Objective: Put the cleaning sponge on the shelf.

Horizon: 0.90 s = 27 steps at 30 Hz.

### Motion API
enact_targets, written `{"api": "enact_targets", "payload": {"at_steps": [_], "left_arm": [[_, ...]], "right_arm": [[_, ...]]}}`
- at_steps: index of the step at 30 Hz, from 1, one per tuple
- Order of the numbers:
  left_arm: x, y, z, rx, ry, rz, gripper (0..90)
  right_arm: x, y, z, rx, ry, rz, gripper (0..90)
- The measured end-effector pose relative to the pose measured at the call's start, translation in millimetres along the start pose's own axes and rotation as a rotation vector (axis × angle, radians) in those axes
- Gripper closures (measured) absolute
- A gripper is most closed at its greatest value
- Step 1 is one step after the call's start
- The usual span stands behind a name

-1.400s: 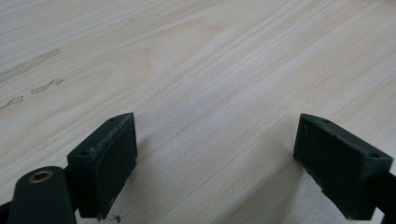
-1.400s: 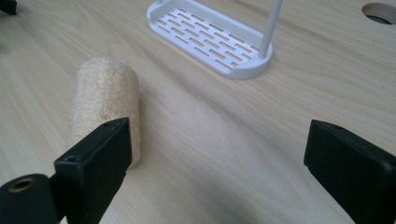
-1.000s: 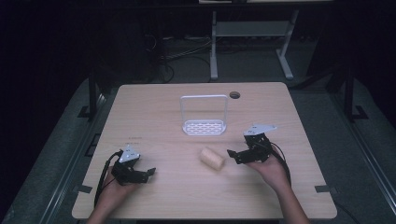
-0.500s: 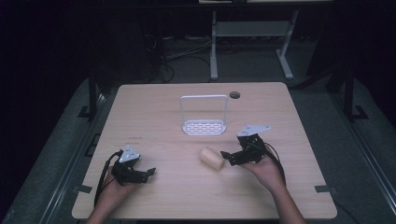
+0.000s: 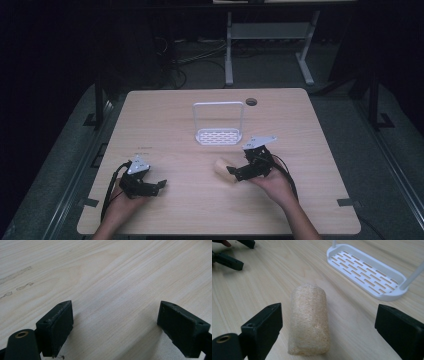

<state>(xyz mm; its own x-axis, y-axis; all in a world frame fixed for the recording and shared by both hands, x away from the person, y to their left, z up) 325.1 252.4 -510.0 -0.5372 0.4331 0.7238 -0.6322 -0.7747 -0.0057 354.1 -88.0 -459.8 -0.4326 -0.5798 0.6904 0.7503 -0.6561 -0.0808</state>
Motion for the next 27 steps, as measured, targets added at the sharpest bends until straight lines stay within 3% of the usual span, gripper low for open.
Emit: {"api": "enact_targets", "payload": {"at_steps": [20,27], "left_arm": [[0.1,-0.1,-0.1,-0.002,-0.002,-0.001,13.0],[0.2,-0.1,-0.1,-0.002,-0.003,-0.001,13.0]], "right_arm": [[-23.9,-14.1,12.3,0.025,-0.032,0.038,7.6],[-31.4,-15.4,10.1,0.044,-0.060,0.031,7.7]]}}
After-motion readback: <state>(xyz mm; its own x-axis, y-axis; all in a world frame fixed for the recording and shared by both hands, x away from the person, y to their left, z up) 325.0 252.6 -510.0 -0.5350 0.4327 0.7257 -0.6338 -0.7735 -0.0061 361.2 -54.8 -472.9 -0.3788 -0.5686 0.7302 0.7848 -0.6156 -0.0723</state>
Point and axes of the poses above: each handheld gripper's, and its own axes: x roughly backward along the jaws, z roughly out of its top, y roughly to its right, the point moved 5 cm from there along -x, roughly forward along the jaws, and after that the axes turned 3 degrees about -y, right-handed, at the moved point
